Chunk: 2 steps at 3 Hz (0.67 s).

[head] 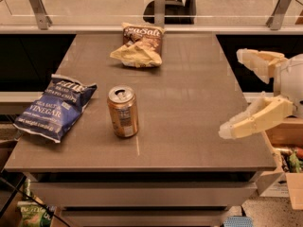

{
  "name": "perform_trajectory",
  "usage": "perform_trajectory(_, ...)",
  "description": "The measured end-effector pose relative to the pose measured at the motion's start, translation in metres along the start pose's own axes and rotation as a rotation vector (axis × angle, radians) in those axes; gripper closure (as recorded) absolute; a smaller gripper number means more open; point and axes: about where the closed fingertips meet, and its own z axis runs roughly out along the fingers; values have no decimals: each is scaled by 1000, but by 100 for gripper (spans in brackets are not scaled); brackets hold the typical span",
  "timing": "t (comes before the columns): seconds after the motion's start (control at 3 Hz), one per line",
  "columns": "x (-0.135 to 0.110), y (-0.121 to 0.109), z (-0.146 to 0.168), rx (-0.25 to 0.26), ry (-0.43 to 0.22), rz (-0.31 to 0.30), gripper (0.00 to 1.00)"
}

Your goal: Move orange can near brown chip bag

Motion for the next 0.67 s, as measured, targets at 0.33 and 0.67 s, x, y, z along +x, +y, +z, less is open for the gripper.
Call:
perform_trajectory(0.33, -4, -6, -2, 10, -16, -4, 0)
perform_trajectory(0.67, -1, -3, 7, -1, -54, -1, 0)
